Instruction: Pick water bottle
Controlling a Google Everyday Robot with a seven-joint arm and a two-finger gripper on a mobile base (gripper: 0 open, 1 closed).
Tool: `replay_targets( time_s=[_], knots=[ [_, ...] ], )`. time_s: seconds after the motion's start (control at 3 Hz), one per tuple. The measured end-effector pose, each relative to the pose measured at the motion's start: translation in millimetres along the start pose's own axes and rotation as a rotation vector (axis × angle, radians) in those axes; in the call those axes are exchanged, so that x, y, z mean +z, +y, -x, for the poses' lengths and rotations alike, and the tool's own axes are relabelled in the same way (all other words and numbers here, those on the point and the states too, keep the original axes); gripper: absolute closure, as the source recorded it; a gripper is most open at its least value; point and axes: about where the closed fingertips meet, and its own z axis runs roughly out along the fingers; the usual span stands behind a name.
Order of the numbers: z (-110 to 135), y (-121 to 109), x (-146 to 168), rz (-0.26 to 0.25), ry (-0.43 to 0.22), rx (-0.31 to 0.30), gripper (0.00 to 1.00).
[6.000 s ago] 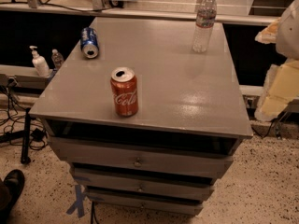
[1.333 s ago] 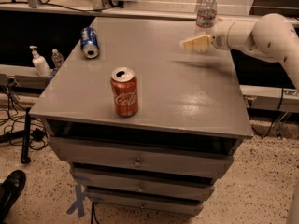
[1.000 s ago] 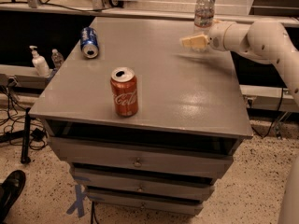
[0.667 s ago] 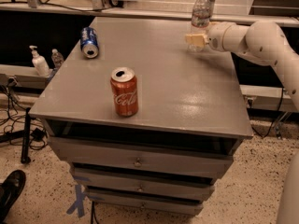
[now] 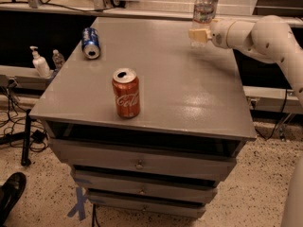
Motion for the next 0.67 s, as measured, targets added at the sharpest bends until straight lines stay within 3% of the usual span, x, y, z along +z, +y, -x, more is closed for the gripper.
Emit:
replay_targets(
  time_s=[0.33, 0.67],
  knots=[
    [33, 23, -19, 0.092, -0.023, 0.055, 1.0],
    [58, 63, -45, 0.233, -0.035, 0.099, 1.0]
  ],
)
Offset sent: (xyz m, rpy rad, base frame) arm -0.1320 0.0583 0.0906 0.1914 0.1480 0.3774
